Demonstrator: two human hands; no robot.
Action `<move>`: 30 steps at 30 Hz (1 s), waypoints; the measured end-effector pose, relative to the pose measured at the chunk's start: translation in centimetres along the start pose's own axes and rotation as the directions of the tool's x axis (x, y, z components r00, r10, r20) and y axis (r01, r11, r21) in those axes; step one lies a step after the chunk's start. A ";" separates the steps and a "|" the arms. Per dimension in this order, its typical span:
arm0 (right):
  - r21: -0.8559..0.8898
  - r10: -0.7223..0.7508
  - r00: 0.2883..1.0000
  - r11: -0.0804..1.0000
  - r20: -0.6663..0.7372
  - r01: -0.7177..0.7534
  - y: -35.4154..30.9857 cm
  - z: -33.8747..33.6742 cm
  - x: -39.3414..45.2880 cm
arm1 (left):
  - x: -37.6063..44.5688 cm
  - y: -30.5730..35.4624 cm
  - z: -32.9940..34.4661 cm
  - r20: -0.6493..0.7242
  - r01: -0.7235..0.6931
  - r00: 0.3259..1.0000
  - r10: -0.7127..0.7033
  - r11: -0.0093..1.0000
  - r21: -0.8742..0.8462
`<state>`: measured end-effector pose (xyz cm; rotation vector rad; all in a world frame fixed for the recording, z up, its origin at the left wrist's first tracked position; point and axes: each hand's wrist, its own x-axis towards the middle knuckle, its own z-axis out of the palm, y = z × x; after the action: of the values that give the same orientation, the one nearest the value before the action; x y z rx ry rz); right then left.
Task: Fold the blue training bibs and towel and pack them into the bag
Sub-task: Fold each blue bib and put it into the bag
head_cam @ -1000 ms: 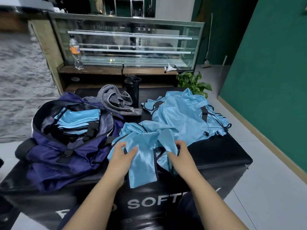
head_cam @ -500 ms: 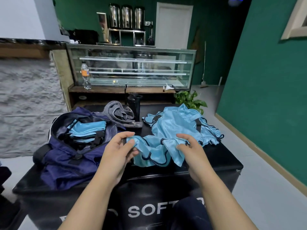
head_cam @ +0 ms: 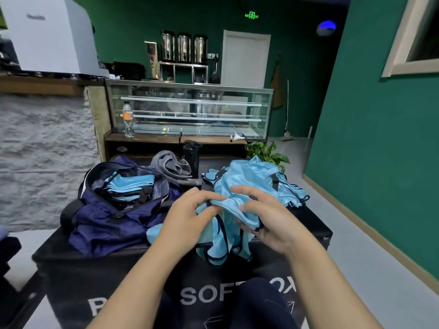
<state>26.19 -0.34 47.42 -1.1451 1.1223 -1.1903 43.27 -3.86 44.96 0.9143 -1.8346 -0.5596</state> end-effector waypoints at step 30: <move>-0.430 -0.540 0.741 0.824 -0.400 0.368 -3.1 1.8 -8.0 | -3.4 8.3 -4.7 0.139 0.352 0.923 -0.358 0.645 -0.678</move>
<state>27.31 7.61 50.89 -1.4685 1.5296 -1.8258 45.55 3.98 50.91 0.7324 -1.2425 -1.3877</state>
